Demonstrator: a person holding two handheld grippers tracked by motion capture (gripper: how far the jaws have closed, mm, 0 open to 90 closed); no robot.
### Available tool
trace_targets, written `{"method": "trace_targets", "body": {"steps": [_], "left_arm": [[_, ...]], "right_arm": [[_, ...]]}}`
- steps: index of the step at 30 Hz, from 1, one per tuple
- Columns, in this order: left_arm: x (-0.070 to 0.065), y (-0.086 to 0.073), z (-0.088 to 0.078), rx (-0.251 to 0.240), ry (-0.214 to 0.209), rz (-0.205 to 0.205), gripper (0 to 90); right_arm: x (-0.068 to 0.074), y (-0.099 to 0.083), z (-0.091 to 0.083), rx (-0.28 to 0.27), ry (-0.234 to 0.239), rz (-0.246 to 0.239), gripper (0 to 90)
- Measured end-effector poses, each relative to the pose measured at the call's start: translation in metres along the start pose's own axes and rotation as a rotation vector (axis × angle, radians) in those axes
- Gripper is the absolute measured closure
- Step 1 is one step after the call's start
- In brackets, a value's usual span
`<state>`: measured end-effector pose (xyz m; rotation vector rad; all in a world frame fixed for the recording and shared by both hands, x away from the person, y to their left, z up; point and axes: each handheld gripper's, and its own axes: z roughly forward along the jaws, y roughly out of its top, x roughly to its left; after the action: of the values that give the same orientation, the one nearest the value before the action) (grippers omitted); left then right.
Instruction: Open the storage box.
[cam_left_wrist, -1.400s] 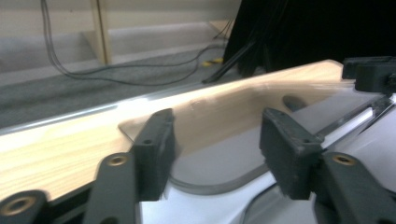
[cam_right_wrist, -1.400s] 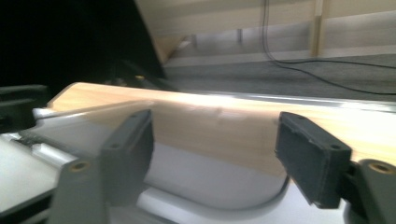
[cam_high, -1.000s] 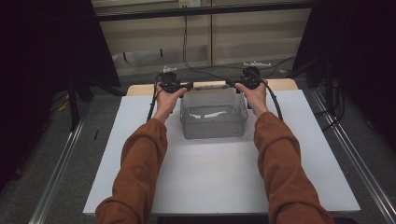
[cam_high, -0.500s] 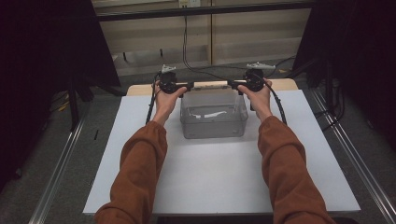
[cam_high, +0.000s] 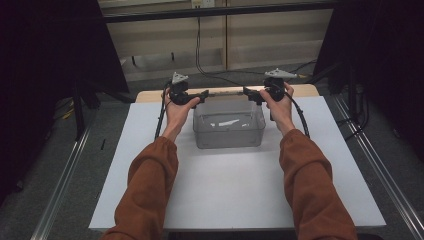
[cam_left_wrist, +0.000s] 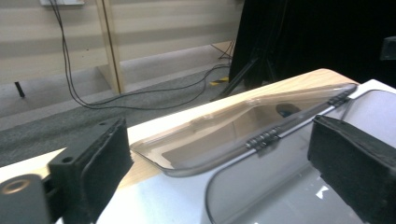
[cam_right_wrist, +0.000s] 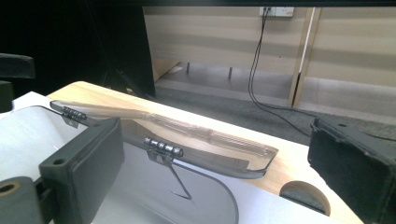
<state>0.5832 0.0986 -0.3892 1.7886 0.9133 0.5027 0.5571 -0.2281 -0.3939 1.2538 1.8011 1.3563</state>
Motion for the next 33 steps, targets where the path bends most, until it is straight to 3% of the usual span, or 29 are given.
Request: {"method": "trace_targets", "body": {"steps": [3,7,12,15,17,26,33], "left_arm": [[-0.001,-0.002,-0.007,-0.014,0.004,-0.001,4.0],[0.001,-0.005,-0.019,-0.053,0.003,-0.021,4.0],[-0.002,-0.009,-0.031,-0.083,-0.001,0.005,4.2],[-0.006,-0.011,-0.037,-0.097,0.004,0.048,5.5],[-0.009,-0.014,-0.04,-0.114,-0.013,0.033,5.5],[-0.017,-0.023,-0.051,-0.144,0.016,0.021,5.5],[-0.022,-0.027,-0.059,-0.157,0.012,0.013,5.5]], "right_arm": [[0.003,0.001,-0.004,-0.015,-0.002,0.003,3.6],[0.011,0.002,-0.011,-0.029,-0.001,-0.027,3.6],[0.019,0.001,-0.019,-0.051,-0.003,-0.047,3.6],[0.021,-0.003,-0.022,-0.05,0.001,-0.054,3.5],[0.023,-0.006,-0.025,-0.055,0.002,-0.062,3.4],[0.022,-0.012,-0.04,-0.084,-0.019,-0.07,3.3],[0.027,-0.014,-0.054,-0.108,-0.018,-0.087,3.1]]}}
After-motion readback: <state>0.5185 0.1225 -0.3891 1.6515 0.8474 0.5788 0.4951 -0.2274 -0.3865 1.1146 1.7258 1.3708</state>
